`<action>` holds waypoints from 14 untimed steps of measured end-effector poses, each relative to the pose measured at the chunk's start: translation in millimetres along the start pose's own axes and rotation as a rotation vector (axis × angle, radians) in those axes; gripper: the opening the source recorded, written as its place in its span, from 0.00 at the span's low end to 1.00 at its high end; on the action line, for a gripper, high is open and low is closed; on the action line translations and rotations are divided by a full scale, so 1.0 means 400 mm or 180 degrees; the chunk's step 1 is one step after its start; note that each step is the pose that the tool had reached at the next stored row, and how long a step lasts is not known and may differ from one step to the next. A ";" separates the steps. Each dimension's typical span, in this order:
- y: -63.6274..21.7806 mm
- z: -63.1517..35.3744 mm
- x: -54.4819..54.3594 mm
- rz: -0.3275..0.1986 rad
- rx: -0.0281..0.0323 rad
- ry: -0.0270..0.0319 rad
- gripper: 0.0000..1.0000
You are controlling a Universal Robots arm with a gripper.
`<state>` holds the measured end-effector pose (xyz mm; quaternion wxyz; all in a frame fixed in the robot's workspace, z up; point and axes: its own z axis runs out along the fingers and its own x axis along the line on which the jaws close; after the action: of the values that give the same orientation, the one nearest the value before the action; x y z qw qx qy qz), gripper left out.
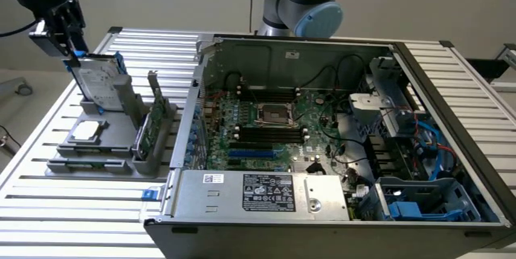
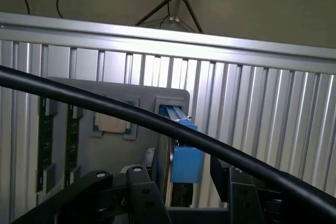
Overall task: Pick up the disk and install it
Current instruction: 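Pick up the disk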
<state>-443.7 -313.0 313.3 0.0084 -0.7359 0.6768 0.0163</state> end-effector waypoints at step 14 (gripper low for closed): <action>0.016 0.062 0.001 0.0025 0.0079 0.0007 0.54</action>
<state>-450.2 -313.0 288.6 0.0168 -0.7332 0.6798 0.0072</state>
